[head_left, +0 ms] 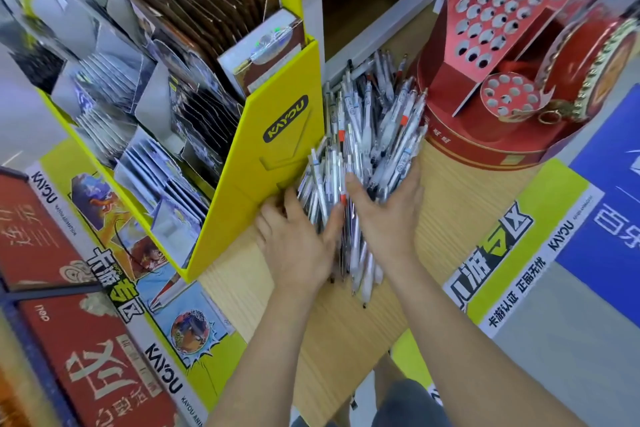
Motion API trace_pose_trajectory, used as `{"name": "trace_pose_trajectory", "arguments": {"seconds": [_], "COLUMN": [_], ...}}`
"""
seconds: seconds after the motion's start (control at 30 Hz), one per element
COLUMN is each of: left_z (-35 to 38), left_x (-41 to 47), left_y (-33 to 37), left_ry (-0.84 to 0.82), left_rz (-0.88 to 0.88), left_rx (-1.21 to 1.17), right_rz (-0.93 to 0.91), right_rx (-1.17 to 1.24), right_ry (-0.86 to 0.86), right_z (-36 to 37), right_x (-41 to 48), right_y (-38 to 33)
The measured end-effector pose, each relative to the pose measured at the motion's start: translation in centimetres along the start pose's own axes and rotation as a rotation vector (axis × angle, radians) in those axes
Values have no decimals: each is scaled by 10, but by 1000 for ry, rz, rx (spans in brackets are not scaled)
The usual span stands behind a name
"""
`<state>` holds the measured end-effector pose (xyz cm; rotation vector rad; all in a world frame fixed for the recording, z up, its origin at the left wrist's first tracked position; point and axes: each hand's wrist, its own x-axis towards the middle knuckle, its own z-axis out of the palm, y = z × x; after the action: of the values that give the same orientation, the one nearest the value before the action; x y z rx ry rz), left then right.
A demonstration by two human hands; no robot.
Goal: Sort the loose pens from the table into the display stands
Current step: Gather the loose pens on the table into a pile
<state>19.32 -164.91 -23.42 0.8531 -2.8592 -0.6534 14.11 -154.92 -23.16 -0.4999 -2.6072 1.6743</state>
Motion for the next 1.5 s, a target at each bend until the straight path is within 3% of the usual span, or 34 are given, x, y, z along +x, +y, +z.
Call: {"name": "trace_pose_trajectory", "arguments": {"seconds": [0.1,0.3,0.57,0.87,1.07,1.2,1.5], "left_z": [4,12,6,1,-9,-18,-43], "left_x": [1,11,20,37,46,37,22], "left_y": [12,41,54,59,44,38,15], "left_ry": [1,-36,-110,-161,-320,-304,-244], "left_rz": [-55,-128,21,95,87,45,67], "left_rx": [-172,-98,-230,-318,-444,-569,-449], "right_rz": [33,40,84,87,115,271,433], "right_rx": [58,67,284,450,439,512,587], "right_ry": [47,96,102,-30,-132,-72,-127], "right_z": [2,10,10,5,2,-4,-37], "right_x": [6,6,8,0,-7,-8,4], "right_y": [-1,0,-7,-20,-20,-23,-25]}}
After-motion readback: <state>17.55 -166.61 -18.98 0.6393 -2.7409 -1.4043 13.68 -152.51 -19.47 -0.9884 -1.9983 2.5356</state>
